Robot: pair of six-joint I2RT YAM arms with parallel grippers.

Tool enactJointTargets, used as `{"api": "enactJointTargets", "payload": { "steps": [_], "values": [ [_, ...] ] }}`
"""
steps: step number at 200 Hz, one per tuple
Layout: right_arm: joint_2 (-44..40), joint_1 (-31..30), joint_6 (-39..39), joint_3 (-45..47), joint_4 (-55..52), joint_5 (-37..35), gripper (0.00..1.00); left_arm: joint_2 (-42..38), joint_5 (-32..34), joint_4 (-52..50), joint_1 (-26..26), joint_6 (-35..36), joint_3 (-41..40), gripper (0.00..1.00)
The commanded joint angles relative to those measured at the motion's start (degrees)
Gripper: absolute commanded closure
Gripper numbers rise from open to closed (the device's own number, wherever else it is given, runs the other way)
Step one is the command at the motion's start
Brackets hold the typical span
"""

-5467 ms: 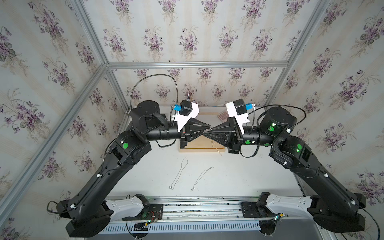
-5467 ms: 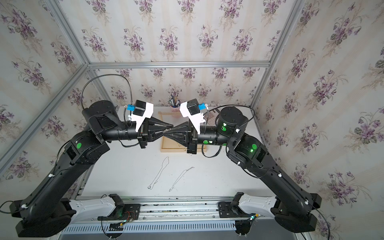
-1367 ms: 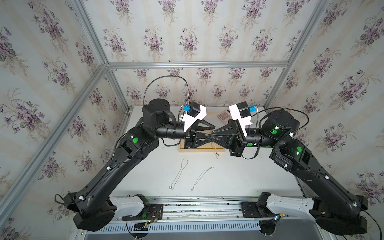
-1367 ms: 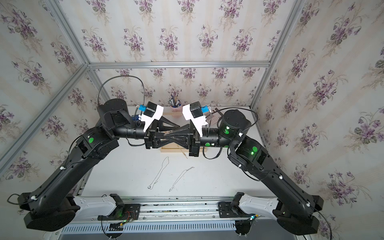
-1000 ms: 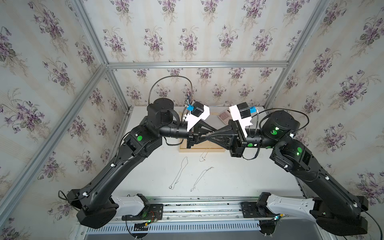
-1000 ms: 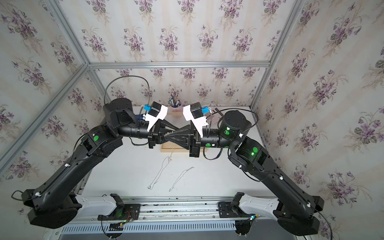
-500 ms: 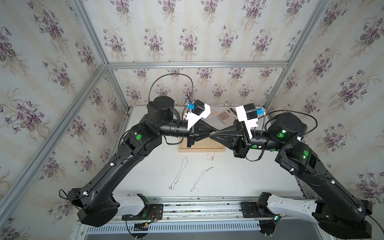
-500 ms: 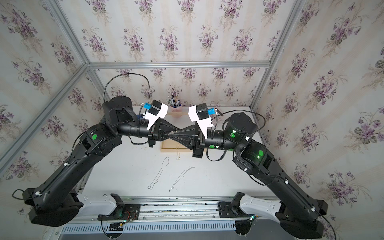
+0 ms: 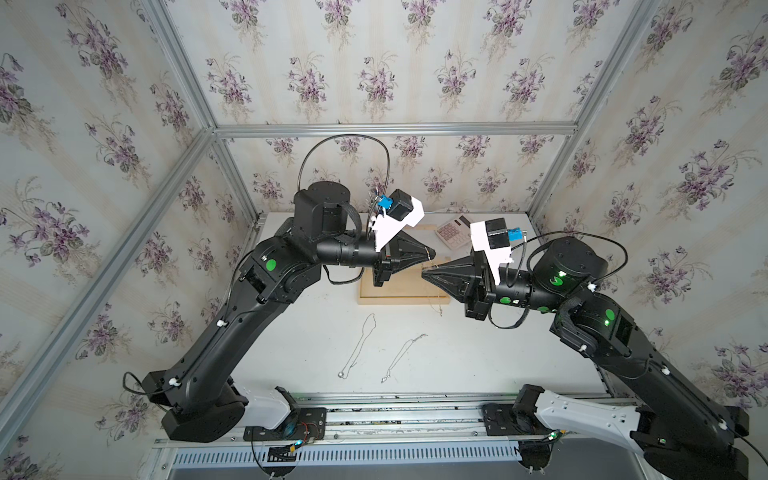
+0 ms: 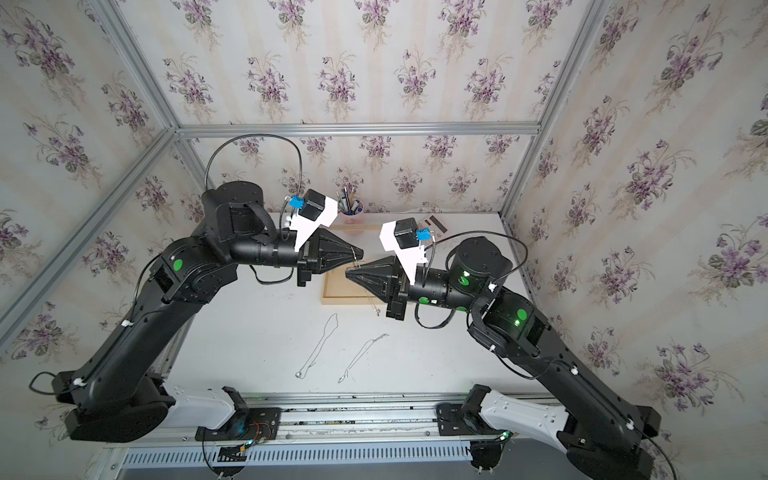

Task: Hang the necklace on the jewelry display stand
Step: Hang the necklace on the stand.

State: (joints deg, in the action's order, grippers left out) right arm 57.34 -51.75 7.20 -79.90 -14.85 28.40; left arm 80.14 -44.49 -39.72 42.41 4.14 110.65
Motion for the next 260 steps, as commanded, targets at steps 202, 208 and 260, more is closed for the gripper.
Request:
{"api": "enactJointTargets", "payload": {
  "steps": [202, 208, 260],
  "values": [
    [10.2, 23.4, -4.4, 8.2, 12.3, -5.6, 1.00, 23.2, 22.7, -22.1, 0.0, 6.5, 27.3, 1.00],
    [10.5, 23.9, -4.5, 8.2, 12.6, -5.7, 1.00, 23.6, 23.2, -22.1, 0.0, 6.4, 27.6, 1.00],
    [13.9, 26.8, -3.7, 9.5, 17.4, -5.6, 1.00, 28.2, 27.1, -22.0, -0.1, 5.4, 29.4, 1.00]
  ]
}}
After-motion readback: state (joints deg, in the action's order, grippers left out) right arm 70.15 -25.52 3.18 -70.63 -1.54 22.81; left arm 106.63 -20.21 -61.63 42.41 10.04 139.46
